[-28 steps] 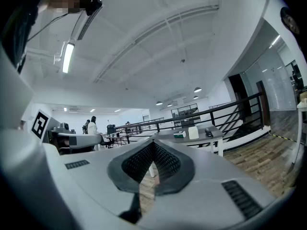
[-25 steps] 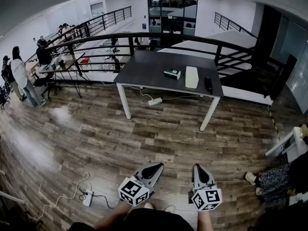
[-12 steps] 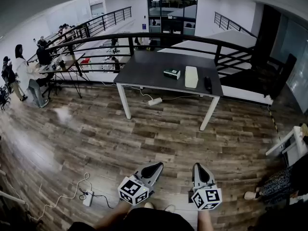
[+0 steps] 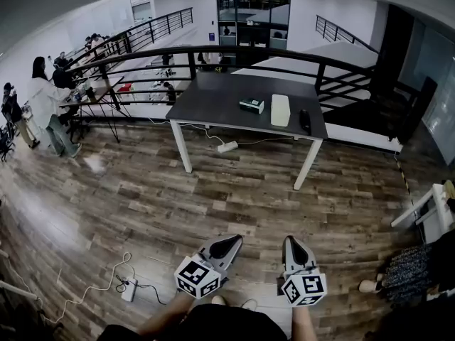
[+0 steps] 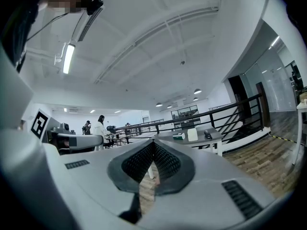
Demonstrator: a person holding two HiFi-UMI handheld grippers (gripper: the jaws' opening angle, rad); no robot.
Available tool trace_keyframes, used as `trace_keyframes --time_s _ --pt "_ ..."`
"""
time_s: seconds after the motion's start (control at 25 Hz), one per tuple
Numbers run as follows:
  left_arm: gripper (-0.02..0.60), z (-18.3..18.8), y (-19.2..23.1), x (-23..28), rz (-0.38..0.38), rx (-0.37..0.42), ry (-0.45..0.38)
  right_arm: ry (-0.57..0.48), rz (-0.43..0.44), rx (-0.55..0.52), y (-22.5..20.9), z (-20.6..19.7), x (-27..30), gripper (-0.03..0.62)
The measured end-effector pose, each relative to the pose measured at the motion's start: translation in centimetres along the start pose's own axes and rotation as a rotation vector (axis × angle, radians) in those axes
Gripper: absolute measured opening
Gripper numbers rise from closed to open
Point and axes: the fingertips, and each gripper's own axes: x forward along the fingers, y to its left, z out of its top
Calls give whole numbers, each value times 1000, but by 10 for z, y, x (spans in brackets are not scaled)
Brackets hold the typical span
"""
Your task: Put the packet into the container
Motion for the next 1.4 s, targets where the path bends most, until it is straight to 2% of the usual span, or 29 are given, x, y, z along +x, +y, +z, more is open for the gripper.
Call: trace_keyframes --time_s 0.32,0.72,1.04,1.4 --pt "6 -3 -18 18 11 14 11 -8 12 7 -21 3 -7 3" --pt "6 -8 -47 49 17 -7 13 -3 34 11 -54 1 -14 3" --pt "6 -7 -42 68 36 -4 13 2 49 17 -69 3 -1 3" --pt "6 -5 -11 91 55 -8 12 19 61 16 -81 1 37 3"
